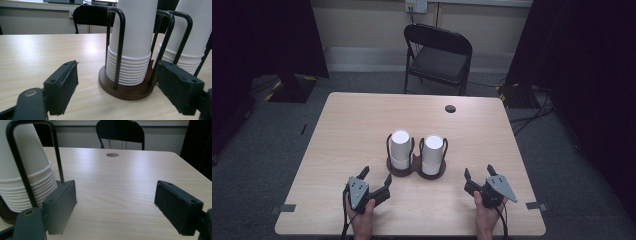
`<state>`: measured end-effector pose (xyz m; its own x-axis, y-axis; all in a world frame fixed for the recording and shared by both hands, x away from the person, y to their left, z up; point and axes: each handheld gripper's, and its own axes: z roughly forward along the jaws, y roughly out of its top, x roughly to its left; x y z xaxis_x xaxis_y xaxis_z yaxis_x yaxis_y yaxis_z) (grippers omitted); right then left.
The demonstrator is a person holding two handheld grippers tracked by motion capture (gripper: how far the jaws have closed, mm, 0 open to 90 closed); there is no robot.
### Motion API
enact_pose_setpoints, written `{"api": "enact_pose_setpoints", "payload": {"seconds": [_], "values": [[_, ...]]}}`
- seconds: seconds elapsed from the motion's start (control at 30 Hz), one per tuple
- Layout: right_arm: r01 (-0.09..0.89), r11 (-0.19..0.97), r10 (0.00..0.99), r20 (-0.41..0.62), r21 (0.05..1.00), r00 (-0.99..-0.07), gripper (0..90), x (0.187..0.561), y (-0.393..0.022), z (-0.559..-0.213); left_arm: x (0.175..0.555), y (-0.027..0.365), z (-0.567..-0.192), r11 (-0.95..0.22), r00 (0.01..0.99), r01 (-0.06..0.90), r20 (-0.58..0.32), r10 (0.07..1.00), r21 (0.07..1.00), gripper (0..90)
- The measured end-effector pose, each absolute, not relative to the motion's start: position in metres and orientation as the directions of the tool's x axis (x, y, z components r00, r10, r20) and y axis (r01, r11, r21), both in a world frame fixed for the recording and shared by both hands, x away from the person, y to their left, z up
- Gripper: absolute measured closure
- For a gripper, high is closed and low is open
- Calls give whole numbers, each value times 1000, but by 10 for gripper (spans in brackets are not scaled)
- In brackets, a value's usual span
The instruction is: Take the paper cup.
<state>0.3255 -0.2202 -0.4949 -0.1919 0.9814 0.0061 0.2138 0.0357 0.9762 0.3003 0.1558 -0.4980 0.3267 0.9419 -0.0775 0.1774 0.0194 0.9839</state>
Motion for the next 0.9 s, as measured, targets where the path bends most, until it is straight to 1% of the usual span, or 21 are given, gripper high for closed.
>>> {"api": "enact_pose_setpoints", "payload": {"seconds": [0.07, 0.2, 0.27, 0.3, 0.37, 0.47, 0.53, 0.63, 0.67, 0.7, 0.77, 0.83, 0.9], "values": [[221, 39, 981, 4, 974, -193, 178, 326, -220, -495, 301, 156, -498, 16, 321, 180, -74, 944, 984, 234], [222, 50, 984, -10, 974, -179, 191, 326, -218, -495, 301, 156, -498, 16, 319, 183, -75, 945, 983, 223], [214, 62, 981, -20, 975, -192, 201, 324, -216, -495, 301, 156, -498, 7, 316, 180, -65, 947, 984, 215], [214, 67, 979, -23, 974, -204, 216, 323, -216, -495, 301, 156, -498, 7, 316, 180, -65, 947, 984, 219], [214, 80, 974, -30, 974, -224, 218, 323, -214, -495, 301, 155, -498, -10, 321, 179, -49, 946, 984, 249], [220, 82, 968, -25, 972, -249, 218, 323, -213, -495, 301, 154, -498, -16, 324, 176, -43, 945, 984, 229], [245, 47, 961, 23, 968, -276, 240, 325, -213, -494, 301, 155, -498, -8, 325, 178, -51, 944, 984, 227], [254, 43, 957, 32, 966, -287, 244, 325, -209, -492, 301, 156, -498, -1, 329, 178, -59, 943, 984, 217], [242, 51, 950, 28, 969, -311, 262, 325, -202, -488, 301, 157, -498, 2, 342, 178, -64, 938, 984, 213], [242, 51, 950, 28, 969, -311, 262, 325, -202, -488, 301, 157, -498, 2, 342, 178, -64, 938, 984, 213], [232, 45, 940, 37, 972, -339, 322, 325, -198, -485, 301, 157, -498, -9, 346, 177, -54, 937, 984, 212], [212, 40, 921, 47, 976, -387, 319, 326, -192, -478, 301, 156, -498, -9, 346, 177, -54, 937, 984, 203], [208, 40, 915, 47, 977, -400, 320, 326, -190, -475, 301, 157, -498, -6, 346, 177, -56, 937, 984, 192]]}}
